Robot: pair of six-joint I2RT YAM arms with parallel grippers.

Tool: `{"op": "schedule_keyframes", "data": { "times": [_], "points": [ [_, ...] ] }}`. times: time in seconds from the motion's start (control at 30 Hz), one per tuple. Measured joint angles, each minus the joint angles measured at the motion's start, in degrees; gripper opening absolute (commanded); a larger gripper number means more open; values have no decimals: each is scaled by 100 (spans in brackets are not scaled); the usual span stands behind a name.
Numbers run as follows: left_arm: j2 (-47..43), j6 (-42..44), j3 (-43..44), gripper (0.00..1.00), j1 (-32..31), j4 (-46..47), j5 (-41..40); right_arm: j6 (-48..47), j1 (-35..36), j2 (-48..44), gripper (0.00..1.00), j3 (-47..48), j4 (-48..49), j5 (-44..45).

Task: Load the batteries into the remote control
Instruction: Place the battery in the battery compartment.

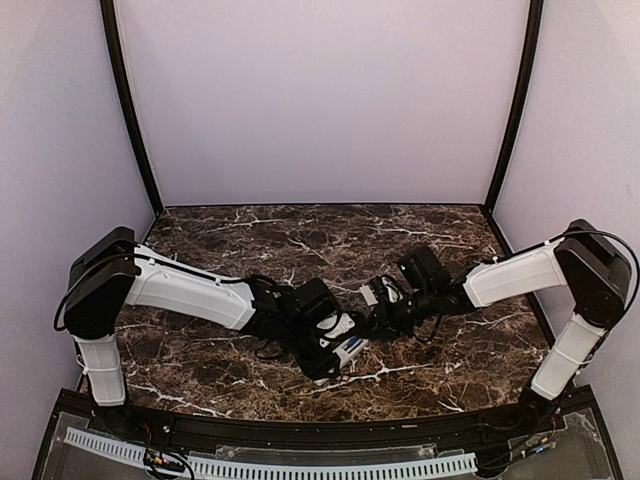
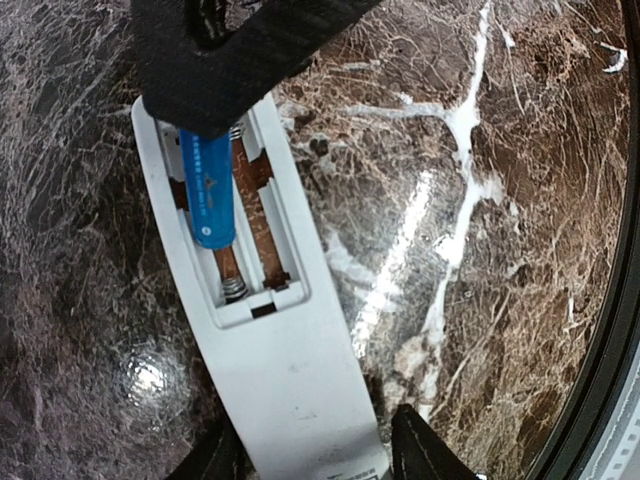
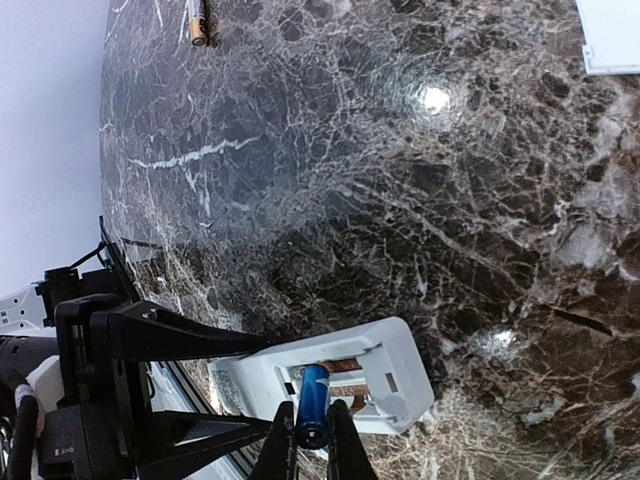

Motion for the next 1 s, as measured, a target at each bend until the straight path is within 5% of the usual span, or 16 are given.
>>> {"op": "schedule_keyframes", "data": {
  "times": [0.67,1.0],
  "points": [
    [-2,-55,-44,46,15,83,7,35,0,409,0,7,634,-212],
    [-4,-68,-76,61,22,341,157,181,15,511,0,-114,1045,-240]
  ]
}}
